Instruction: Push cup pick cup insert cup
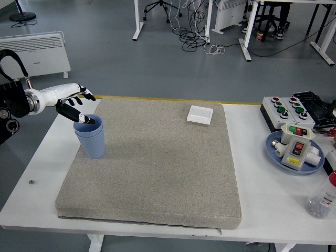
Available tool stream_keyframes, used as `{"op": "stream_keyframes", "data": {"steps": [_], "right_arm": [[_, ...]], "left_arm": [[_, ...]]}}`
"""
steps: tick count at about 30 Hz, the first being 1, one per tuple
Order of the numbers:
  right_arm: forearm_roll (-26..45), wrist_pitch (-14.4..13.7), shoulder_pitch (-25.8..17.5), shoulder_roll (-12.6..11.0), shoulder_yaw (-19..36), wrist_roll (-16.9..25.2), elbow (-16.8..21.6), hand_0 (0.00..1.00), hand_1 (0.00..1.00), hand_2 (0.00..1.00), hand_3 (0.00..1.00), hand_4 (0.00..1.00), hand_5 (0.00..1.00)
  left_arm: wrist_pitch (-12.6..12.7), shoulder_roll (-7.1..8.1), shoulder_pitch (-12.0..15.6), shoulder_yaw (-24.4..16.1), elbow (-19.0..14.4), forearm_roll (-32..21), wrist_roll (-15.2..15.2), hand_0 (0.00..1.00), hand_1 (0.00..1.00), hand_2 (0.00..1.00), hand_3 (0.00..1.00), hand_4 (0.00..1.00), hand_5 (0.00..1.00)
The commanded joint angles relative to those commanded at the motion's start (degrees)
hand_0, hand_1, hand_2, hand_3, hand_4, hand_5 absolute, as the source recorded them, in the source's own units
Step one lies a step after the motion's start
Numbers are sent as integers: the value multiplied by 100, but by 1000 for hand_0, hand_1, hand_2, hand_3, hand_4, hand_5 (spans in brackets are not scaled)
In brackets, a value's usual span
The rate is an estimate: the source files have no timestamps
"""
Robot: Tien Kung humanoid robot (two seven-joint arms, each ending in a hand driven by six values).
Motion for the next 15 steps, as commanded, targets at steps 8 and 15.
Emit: {"op": "stream_keyframes", "data": {"steps": [8, 15], "right_arm": [[-2, 2, 4, -1, 1, -2, 0, 675, 586, 585, 576, 101, 539], [-32, 3, -4, 1, 23, -6, 0, 675, 586, 585, 578, 101, 540]], "left_arm": [[148, 18, 68, -183, -122, 27, -103, 733, 825, 966, 887, 946, 421], [1134, -52, 569, -993, -640, -454, -972, 627, 700, 711, 612, 680, 433]]}}
